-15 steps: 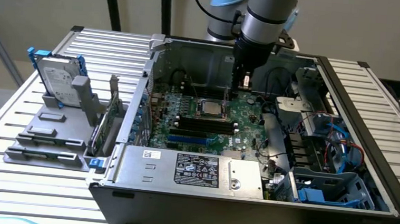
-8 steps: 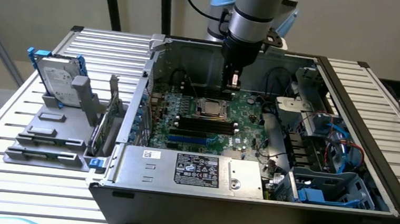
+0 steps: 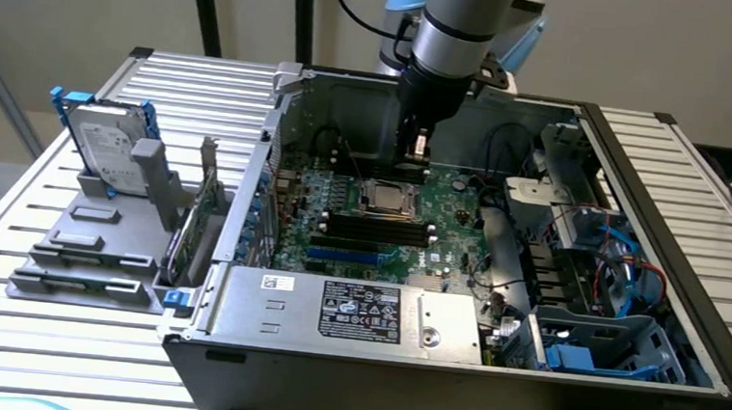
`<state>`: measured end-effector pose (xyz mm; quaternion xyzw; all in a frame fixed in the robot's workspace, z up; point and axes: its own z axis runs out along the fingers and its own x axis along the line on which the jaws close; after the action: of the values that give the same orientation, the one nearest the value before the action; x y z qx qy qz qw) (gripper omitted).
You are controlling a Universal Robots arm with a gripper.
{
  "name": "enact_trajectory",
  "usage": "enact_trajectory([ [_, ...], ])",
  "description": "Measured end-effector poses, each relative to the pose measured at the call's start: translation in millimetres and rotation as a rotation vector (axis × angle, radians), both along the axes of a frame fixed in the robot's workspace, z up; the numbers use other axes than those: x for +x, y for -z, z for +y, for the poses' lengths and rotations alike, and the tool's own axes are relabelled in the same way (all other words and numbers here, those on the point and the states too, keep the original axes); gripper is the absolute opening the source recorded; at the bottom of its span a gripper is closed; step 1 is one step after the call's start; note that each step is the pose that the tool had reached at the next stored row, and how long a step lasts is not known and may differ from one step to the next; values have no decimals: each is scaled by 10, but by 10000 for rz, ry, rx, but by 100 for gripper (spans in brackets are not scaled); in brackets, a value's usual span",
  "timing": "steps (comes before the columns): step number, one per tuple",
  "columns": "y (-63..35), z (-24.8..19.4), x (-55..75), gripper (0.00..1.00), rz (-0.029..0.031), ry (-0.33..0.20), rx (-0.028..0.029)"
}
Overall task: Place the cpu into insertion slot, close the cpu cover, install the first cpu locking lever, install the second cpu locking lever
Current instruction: 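Close the cpu cover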
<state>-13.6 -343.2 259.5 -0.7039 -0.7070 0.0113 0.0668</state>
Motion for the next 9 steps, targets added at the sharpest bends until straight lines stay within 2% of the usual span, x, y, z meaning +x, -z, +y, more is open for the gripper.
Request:
enact_trajectory([
  [2, 3, 0, -3, 11, 121, -71, -12],
  [4, 10, 0, -5, 11, 213, -168, -21],
  [6, 27, -3, -12, 11, 271, -277, -22],
  [9, 68, -14, -21, 11, 322, -435, -23],
])
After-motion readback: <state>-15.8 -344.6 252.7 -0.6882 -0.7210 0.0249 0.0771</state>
